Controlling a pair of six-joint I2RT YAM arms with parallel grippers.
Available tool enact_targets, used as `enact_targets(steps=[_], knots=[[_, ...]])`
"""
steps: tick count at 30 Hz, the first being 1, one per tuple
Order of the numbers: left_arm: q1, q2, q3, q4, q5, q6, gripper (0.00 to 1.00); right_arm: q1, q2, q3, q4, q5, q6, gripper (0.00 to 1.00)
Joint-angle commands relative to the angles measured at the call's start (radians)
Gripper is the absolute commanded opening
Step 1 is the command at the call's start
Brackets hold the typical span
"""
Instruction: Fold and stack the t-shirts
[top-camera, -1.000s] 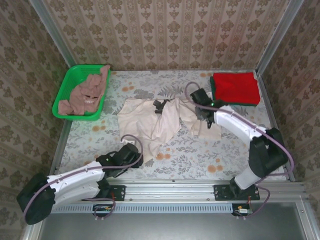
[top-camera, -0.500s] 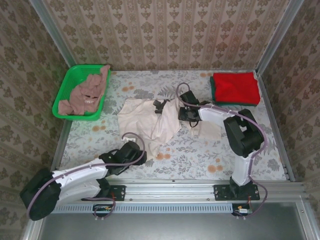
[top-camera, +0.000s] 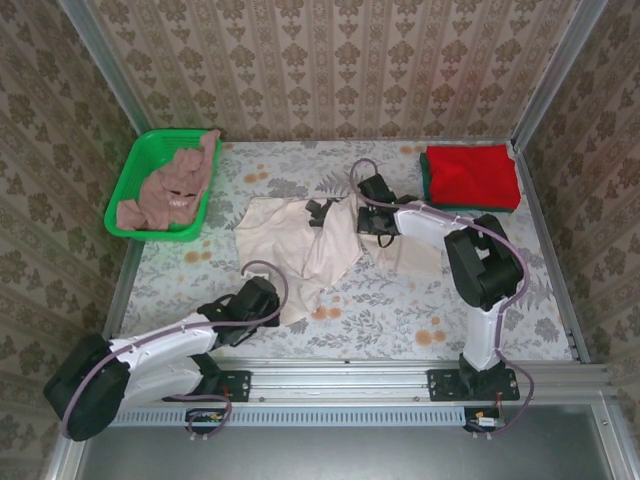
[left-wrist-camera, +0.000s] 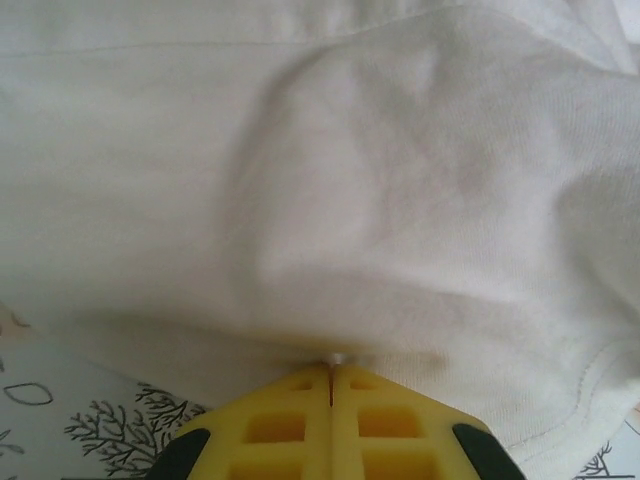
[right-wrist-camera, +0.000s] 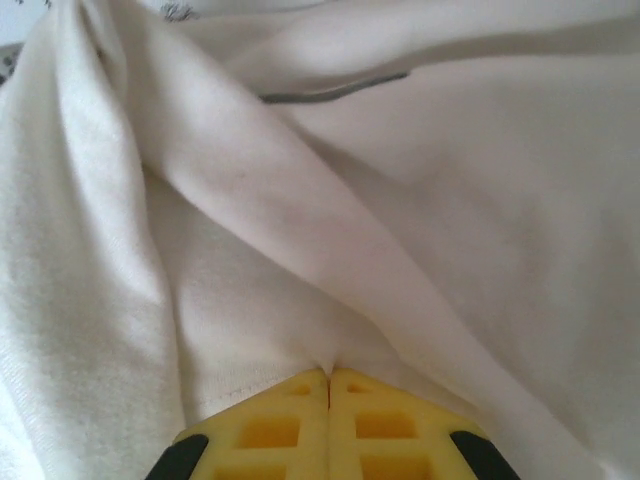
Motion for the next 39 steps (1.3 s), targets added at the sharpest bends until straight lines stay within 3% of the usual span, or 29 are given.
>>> enact_targets(steps=[1,7,11,14,16,18,21,24,27,32,35,39], knots=[[0.02,-0.052,0.013,-0.081,0.005,0.021,0.0,-0.026,-0.117,-0.012,-0.077,0.088,-0.057,0.0],[0.057,-0.173,-0.011,-0.139,0.009,0.013,0.0,-0.038,-0.374,-0.104,-0.203,0.155,-0.122,0.0],[0.069,-0.215,-0.019,-0.157,0.007,0.013,0.0,-0.113,-0.452,-0.128,-0.253,0.209,-0.156,0.01],[0.073,-0.208,-0.016,-0.156,0.014,0.016,0.0,-0.185,-0.395,-0.07,-0.31,0.209,-0.162,0.13],[0.073,-0.203,-0.018,-0.147,0.025,0.015,0.0,-0.186,-0.364,-0.018,-0.392,0.272,-0.139,0.39],[0.073,-0.2,-0.025,-0.133,0.035,0.008,0.0,-0.148,-0.405,-0.053,-0.388,0.302,-0.125,0.41],[0.074,-0.192,-0.031,-0.111,0.051,0.003,0.01,-0.092,-0.526,-0.212,-0.261,0.22,-0.09,0.46],[0.071,-0.174,-0.024,-0.109,0.073,0.0,0.24,-0.088,-0.636,-0.416,-0.058,0.033,-0.031,0.46],[0.054,-0.165,-0.022,-0.105,0.077,-0.004,0.36,-0.099,-0.599,-0.496,0.022,0.023,0.005,0.46],[0.015,-0.168,-0.034,-0.126,0.051,-0.038,0.54,-0.162,-0.402,-0.447,0.052,-0.027,-0.015,0.46],[-0.014,-0.184,-0.046,-0.122,0.03,-0.066,0.6,-0.168,-0.294,-0.404,0.07,-0.036,-0.023,0.44],[-0.047,-0.198,-0.049,-0.132,-0.002,-0.091,0.58,-0.172,-0.198,-0.371,0.079,-0.028,-0.019,0.42]])
